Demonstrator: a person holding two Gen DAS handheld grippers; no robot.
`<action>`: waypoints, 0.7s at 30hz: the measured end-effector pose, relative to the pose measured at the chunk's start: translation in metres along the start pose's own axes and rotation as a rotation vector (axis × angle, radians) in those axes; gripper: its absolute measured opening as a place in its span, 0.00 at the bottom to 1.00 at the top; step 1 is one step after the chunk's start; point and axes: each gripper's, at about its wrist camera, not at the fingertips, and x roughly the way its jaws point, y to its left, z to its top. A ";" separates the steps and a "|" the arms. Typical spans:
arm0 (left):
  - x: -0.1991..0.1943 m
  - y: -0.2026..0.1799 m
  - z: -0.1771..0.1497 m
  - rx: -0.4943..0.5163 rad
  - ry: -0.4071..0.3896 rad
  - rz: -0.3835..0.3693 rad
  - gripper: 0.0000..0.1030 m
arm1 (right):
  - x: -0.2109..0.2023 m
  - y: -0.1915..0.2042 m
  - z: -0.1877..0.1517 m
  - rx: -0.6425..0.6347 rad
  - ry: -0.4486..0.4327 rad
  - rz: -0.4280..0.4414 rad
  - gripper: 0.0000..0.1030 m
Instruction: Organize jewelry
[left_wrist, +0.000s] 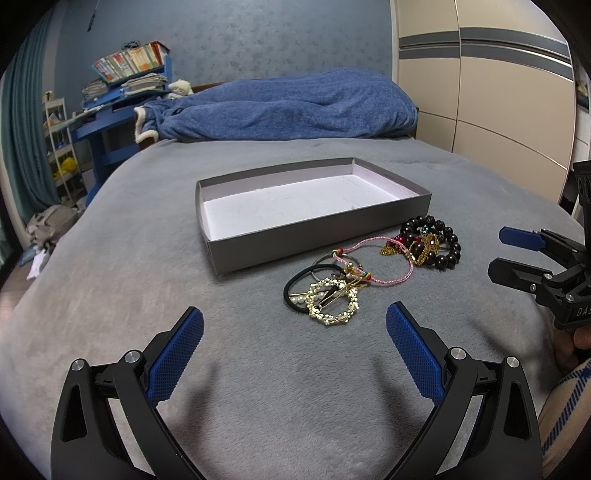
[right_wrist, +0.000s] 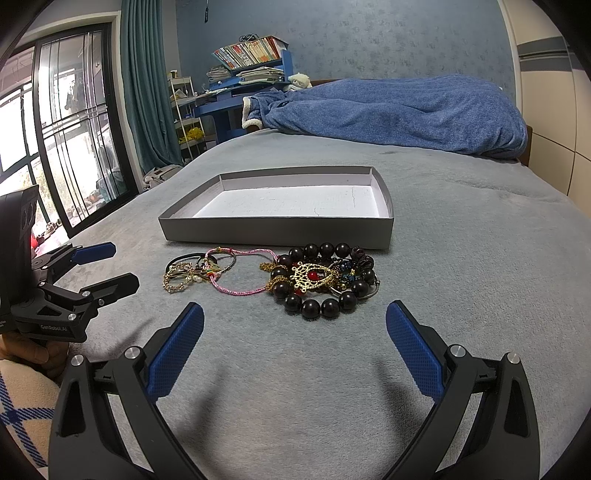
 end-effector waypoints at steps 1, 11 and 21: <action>0.000 0.000 0.000 0.000 0.000 0.000 0.95 | 0.000 0.000 0.000 0.000 0.001 0.000 0.95; 0.001 0.002 -0.002 0.000 -0.001 0.000 0.95 | 0.000 -0.001 0.000 0.001 0.000 0.000 0.95; 0.003 0.001 -0.001 0.000 -0.003 0.001 0.95 | -0.001 -0.001 0.001 0.001 0.000 0.000 0.95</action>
